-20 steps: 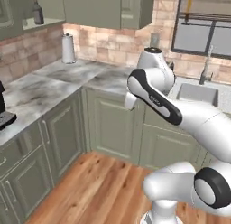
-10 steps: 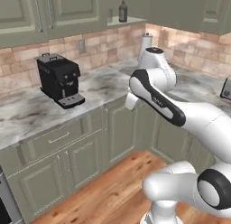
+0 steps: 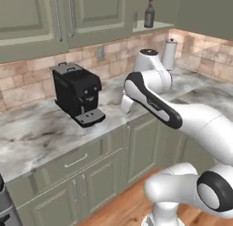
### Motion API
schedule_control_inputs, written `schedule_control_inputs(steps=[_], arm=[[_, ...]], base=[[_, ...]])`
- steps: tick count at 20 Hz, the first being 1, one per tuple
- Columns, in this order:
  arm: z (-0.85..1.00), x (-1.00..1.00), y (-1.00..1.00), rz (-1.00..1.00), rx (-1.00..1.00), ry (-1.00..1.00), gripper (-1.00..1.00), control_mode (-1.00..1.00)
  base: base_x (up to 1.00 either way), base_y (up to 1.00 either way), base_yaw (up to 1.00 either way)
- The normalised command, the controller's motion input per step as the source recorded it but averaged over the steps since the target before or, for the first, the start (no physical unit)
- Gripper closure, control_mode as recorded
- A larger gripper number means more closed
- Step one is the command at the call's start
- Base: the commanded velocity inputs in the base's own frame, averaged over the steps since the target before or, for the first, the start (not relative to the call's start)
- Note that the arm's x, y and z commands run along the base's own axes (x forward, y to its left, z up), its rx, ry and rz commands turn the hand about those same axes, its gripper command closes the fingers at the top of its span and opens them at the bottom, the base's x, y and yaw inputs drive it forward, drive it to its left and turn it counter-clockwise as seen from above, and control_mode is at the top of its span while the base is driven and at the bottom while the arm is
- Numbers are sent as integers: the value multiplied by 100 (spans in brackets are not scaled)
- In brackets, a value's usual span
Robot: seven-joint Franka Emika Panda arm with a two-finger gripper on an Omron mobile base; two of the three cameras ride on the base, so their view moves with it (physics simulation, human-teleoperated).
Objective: There is a bowl on the dining counter. Grab a lemon wedge from the fridge and place it in the bowl. Then get the liquor bottle and glass cup from the cabinet and place them next to the bowl.
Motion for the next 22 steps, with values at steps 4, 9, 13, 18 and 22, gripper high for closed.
schedule_control_inputs(steps=[4,9,13,18,22], arm=[[0,0,0,0,0,0,-100,100],[0,0,0,0,0,0,-100,100],[0,0,0,0,0,0,-100,100],[0,0,0,0,0,0,-100,100],[0,0,0,0,0,0,-100,100]], base=[[94,-34,-5],[91,-57,-7],[61,-78,3],[58,-39,3],[63,0,8]])
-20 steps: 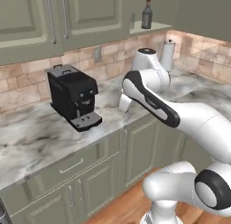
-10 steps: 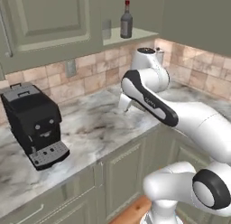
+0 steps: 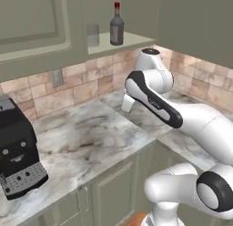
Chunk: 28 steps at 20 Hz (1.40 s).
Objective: There is a bowl on the dining counter. Grab a lemon wedge from the fridge and place it in the bowl. Then get the liquor bottle and glass cup from the cabinet and place them next to the bowl.
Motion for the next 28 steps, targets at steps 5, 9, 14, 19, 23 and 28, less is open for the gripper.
schedule_control_inputs(steps=[5,9,14,19,23,28], arm=[[0,0,0,0,0,0,-100,100],[0,0,0,0,0,0,-100,100],[0,0,0,0,0,0,-100,100],[0,0,0,0,0,0,-100,100],[0,0,0,0,0,0,-100,-100],[57,4,-27,3,0,-9,-100,-100]], base=[[48,-2,21],[42,-13,23],[54,-6,17],[48,-20,6],[14,-10,1],[0,0,0]])
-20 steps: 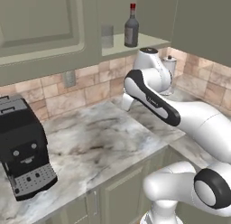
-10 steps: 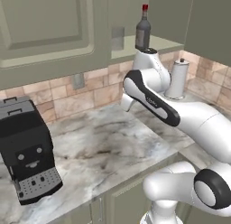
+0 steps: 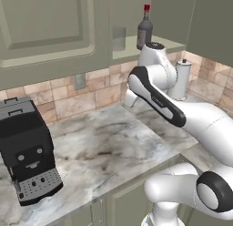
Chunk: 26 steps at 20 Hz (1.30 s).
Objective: There is a bowl on the dining counter. Grab a lemon wedge from the fridge and place it in the bowl. Then get the liquor bottle and glass cup from the cabinet and place them next to the bowl.
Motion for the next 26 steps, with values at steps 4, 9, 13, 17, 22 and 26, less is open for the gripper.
schedule_control_inputs(steps=[4,9,13,17,22,26], arm=[[100,22,-28,4,0,-12,-100,-100],[100,24,0,-11,0,0,-100,-100],[92,15,15,-24,2,-4,-100,-100],[63,13,16,-36,11,-6,-100,-100],[9,0,-15,-16,8,-1,-100,-100],[-1,0,-1,-6,10,-3,-100,-100]], base=[[0,0,0],[0,0,0],[0,0,0],[0,0,0],[0,0,0],[0,0,0]])
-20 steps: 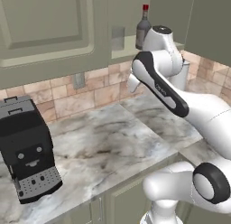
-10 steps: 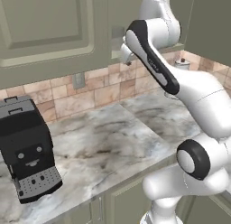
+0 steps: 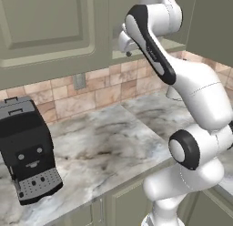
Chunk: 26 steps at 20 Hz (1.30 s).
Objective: There is a bowl on the dining counter. Grab a lemon wedge from the fridge and place it in the bowl. Then get the liquor bottle and glass cup from the cabinet and place them next to the bowl.
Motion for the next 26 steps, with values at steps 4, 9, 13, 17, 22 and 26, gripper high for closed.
schedule_control_inputs(steps=[4,9,13,17,22,26], arm=[[-60,0,0,-32,22,-19,-100,-100],[-34,1,0,-33,28,-19,-100,-100],[32,8,0,-38,40,-15,-100,-100],[44,58,0,-31,40,-2,-100,-100],[57,60,0,-19,30,3,-100,-100],[22,36,-4,-3,13,10,-100,-100]], base=[[0,0,0],[0,0,0],[0,0,0],[0,0,0],[0,0,0],[0,0,0]])
